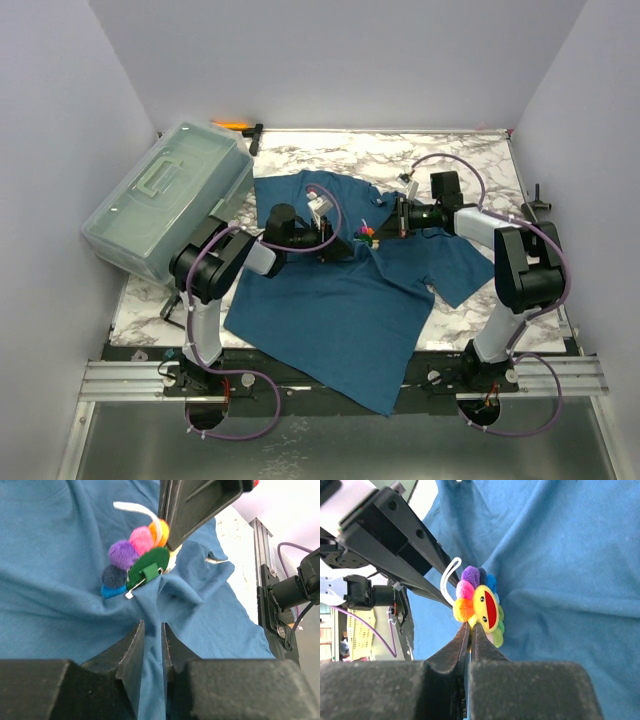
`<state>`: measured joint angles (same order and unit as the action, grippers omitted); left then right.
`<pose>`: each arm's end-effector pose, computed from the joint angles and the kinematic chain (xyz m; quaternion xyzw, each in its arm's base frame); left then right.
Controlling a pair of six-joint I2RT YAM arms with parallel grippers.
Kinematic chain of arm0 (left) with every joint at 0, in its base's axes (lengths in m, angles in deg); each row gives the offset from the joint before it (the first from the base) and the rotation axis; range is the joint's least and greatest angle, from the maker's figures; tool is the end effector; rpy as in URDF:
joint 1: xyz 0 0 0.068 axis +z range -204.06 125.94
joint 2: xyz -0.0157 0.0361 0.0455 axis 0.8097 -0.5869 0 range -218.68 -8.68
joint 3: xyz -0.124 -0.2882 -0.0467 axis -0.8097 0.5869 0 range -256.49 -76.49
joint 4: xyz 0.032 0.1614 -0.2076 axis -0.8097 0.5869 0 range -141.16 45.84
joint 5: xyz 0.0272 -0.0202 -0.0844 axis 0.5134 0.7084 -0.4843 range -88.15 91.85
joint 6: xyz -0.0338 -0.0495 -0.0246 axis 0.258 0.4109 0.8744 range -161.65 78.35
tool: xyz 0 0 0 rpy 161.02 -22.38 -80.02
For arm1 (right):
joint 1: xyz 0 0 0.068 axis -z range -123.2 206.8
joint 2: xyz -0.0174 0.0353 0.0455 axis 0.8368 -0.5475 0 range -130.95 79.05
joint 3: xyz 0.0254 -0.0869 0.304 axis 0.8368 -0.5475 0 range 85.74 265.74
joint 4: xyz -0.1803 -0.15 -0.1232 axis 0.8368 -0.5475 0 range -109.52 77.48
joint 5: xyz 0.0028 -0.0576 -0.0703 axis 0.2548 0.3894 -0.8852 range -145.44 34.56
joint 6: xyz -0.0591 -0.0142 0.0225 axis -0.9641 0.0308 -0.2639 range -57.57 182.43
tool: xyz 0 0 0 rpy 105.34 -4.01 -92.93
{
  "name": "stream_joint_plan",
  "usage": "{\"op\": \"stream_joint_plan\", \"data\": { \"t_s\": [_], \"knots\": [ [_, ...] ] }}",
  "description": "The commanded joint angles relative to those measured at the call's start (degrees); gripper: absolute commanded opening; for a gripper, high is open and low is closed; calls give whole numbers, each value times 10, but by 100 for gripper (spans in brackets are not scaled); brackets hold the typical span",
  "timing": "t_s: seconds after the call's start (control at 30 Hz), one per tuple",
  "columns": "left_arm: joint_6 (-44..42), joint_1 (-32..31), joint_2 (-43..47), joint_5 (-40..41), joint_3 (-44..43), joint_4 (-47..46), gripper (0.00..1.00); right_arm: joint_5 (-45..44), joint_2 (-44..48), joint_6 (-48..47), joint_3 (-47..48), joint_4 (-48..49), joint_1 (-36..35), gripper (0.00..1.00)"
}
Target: Remove the brooch from the garment
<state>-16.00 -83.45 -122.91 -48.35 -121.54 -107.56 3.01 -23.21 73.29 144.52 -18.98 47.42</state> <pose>0.3254 -0.2278 0.1613 0.2877 0.6986 -0.5551 0.3480 0.3602 0.1032 0.2116 -0.1567 0.8220 0.5041 0.2136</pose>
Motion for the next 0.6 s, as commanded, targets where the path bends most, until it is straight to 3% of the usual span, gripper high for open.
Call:
{"op": "stream_joint_plan", "data": {
  "t_s": [0.0,0.27,0.37,0.57],
  "knots": [
    [-28,-2,36,-18,14,-2,24,-2,27,44,-44,100,-2,1],
    [50,56,29,-23,15,-38,62,4,29,117,-97,264,-5,1],
    [73,68,16,-22,13,-56,68,7,22,135,-116,309,-7,1],
    [184,81,-53,-51,-19,-189,78,21,13,120,-123,311,-11,1]
  ]
}}
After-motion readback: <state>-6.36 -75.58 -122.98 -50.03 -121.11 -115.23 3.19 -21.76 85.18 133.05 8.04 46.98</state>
